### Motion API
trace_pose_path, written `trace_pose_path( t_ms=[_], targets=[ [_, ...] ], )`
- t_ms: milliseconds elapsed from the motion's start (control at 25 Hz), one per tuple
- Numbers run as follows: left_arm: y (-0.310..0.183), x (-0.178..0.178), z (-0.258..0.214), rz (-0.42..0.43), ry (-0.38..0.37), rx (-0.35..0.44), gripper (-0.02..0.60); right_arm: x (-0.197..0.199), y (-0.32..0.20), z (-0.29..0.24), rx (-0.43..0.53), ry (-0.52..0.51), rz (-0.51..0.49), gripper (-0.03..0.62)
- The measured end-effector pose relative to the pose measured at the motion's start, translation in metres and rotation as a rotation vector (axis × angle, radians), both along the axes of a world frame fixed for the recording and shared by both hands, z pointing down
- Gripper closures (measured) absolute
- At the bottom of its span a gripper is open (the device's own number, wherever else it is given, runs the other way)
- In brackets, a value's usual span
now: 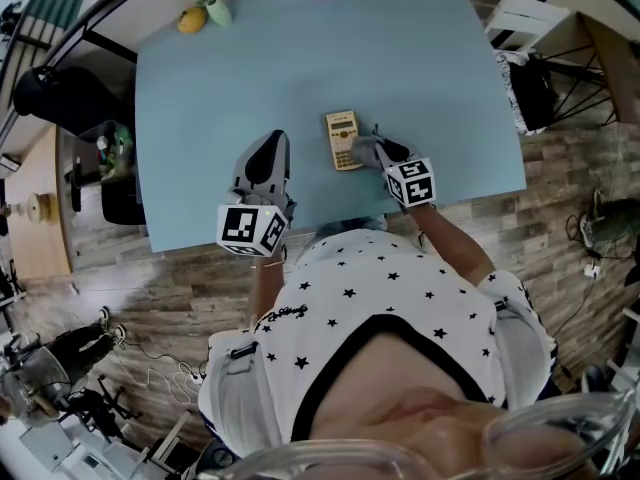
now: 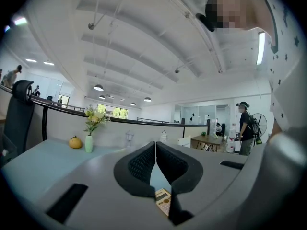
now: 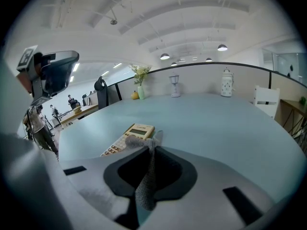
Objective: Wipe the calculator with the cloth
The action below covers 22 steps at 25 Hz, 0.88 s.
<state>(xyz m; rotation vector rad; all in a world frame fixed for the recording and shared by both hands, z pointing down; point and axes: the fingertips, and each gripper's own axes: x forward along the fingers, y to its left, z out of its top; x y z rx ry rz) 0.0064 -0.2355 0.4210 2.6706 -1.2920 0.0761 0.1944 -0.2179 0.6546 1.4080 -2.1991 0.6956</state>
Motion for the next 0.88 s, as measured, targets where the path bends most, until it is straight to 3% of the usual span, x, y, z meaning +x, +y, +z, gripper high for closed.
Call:
trace_pose_path(
  t_ms=[160,280,520,880],
  targets=[
    [0.001,-0.001,0.001,-0.006,0.001,-0.002,0.551,0.002,-0.003,-0.001,0.005,-0.018,0.019,0.562],
    [0.001,-0.003,0.001,-0.009,-0.001,-0.002,0.551,0.016,-0.015,-0.013,0.028,-0.079,0.107,0.56],
    [0.002,-0.007,0.001,-0.011,0.004,-0.006,0.551,0.035,-0.044,-0.072,0.153,-0.19,0.195,0.56],
    [-0.005,-0.006,-0.005,-0.006,0.004,0.011,0.551,0.017,-0.056,-0.166,0.383,-0.296,0.132,0.56]
  ],
)
